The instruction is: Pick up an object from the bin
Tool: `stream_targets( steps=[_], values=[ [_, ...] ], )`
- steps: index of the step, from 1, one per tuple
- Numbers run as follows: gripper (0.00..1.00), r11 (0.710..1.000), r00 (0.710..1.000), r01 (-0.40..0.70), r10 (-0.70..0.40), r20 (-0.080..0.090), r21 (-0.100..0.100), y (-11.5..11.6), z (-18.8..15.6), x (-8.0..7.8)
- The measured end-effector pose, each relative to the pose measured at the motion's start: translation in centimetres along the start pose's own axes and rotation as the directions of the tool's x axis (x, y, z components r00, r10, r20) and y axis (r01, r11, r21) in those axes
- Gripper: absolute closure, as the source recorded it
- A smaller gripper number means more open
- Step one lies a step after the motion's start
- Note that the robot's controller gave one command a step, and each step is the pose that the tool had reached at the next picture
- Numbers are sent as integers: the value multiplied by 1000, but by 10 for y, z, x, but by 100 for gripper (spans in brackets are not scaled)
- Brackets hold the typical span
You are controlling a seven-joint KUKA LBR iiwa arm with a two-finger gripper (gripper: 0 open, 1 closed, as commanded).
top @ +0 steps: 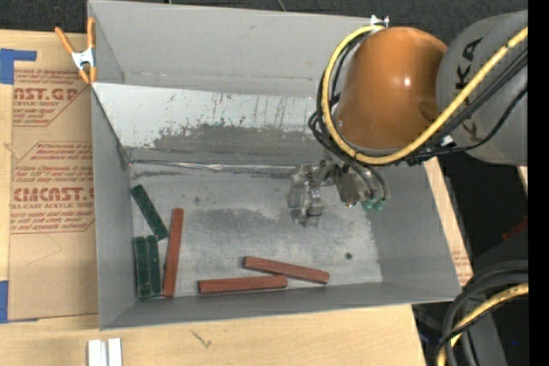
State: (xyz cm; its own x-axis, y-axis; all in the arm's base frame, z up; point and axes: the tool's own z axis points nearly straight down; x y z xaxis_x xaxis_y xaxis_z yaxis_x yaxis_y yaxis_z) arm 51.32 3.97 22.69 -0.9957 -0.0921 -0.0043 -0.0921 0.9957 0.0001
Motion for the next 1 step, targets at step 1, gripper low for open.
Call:
stream_targets(
  steps=[1],
  values=[
    [100,1000,1000,0,0,-2,0,0,1,0]
  ],
)
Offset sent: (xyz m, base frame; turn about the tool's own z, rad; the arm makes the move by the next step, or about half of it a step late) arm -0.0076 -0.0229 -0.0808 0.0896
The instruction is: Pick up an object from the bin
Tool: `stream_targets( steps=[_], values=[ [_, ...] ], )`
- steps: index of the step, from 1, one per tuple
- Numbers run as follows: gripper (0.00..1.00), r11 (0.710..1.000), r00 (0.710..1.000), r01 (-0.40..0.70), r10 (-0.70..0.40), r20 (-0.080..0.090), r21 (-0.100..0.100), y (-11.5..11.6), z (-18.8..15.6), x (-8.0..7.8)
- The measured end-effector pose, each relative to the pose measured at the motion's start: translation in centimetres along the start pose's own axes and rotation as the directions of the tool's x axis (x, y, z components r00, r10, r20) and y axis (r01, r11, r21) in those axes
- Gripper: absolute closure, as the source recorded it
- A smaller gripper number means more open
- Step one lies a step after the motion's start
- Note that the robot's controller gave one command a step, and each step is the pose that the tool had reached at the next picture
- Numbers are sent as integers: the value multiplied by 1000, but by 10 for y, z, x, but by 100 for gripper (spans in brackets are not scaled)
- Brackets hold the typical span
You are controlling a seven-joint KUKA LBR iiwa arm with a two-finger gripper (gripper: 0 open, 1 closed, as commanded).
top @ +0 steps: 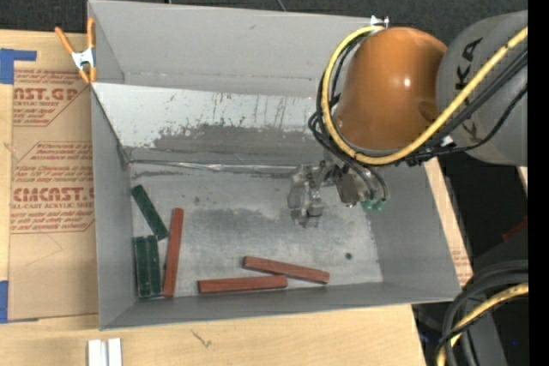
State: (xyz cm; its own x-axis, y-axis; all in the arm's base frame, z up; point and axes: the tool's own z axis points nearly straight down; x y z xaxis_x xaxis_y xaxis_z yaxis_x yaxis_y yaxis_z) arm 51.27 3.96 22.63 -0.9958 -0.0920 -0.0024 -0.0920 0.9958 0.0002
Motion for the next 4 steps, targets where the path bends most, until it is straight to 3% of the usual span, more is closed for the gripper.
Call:
stream_targets(
  steps=[1,2,3,4],
  values=[
    [100,999,999,-50,50,6,-1,-12,45,4],
    [100,995,995,-95,95,-7,1,-3,74,-4],
    [0,981,981,-194,194,-3,0,23,82,10],
    [0,981,981,-194,194,-3,0,23,82,10]
  ],
)
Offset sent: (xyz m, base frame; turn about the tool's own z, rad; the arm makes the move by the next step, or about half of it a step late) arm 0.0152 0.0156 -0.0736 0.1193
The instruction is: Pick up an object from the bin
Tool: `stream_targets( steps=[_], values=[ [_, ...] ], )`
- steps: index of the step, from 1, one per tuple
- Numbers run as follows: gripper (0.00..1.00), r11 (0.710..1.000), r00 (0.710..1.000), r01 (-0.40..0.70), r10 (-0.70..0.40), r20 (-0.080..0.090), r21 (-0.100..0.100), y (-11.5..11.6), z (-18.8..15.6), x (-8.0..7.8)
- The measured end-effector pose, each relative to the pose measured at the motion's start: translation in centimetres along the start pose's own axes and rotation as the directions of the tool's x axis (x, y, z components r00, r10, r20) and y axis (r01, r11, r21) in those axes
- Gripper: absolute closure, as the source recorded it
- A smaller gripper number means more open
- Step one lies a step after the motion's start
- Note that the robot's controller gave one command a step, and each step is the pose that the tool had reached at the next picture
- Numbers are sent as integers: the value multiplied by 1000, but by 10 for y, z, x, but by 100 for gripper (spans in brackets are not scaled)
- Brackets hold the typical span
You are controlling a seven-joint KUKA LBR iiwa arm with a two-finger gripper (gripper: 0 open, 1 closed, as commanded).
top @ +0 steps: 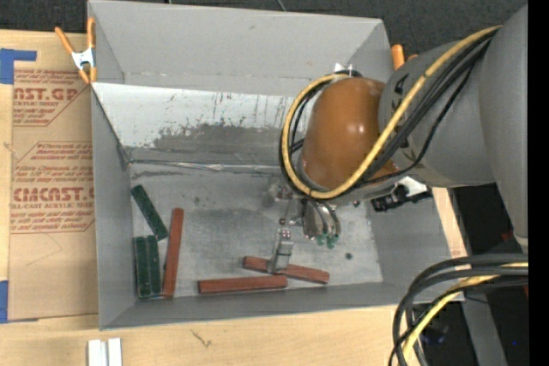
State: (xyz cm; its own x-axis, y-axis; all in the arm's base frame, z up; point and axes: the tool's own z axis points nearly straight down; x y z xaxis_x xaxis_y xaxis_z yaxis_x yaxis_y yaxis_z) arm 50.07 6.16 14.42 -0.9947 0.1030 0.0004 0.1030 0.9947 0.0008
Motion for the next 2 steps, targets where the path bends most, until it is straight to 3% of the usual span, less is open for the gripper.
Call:
stream_targets(
  steps=[1,2],
  values=[
    [0,986,986,167,-167,7,0,-3,20,5],
    [0,917,917,399,-399,2,1,4,61,16]
  ],
)
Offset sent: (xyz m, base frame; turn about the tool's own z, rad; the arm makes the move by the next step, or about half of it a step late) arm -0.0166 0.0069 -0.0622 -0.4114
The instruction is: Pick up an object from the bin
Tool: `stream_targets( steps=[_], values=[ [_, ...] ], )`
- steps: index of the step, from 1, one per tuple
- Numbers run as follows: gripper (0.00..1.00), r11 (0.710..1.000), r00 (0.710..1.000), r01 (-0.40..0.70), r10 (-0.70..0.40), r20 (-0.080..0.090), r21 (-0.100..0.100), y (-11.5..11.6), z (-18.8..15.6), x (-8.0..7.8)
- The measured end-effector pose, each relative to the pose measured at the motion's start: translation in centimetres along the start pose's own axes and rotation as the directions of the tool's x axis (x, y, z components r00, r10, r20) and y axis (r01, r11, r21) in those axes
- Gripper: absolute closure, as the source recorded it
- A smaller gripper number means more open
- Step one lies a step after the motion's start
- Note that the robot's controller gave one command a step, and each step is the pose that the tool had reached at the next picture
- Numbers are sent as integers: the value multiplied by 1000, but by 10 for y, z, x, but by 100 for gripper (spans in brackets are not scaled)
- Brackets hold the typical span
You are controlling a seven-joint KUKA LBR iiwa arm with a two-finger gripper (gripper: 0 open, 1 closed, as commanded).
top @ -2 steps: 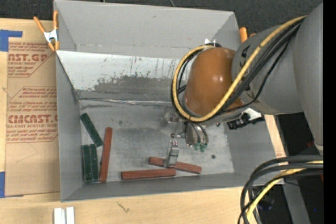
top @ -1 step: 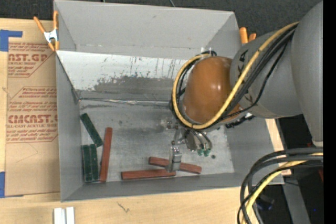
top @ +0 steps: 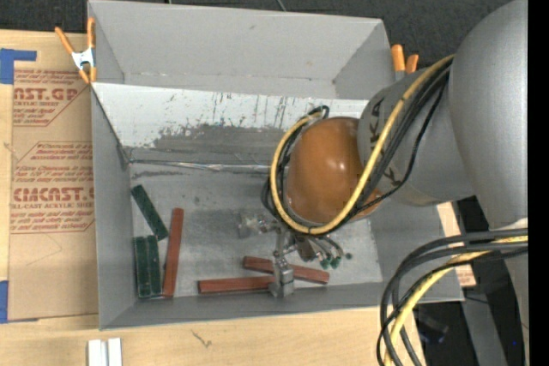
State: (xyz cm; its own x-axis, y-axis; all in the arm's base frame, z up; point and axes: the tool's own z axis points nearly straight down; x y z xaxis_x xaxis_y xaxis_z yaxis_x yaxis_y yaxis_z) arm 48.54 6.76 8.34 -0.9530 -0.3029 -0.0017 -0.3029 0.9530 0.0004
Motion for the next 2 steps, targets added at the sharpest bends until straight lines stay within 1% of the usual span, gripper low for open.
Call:
stream_targets(
  steps=[1,2],
  values=[
    [100,998,998,58,-58,0,1,-47,13,9],
    [100,998,998,57,-57,0,0,-47,13,9]
  ],
)
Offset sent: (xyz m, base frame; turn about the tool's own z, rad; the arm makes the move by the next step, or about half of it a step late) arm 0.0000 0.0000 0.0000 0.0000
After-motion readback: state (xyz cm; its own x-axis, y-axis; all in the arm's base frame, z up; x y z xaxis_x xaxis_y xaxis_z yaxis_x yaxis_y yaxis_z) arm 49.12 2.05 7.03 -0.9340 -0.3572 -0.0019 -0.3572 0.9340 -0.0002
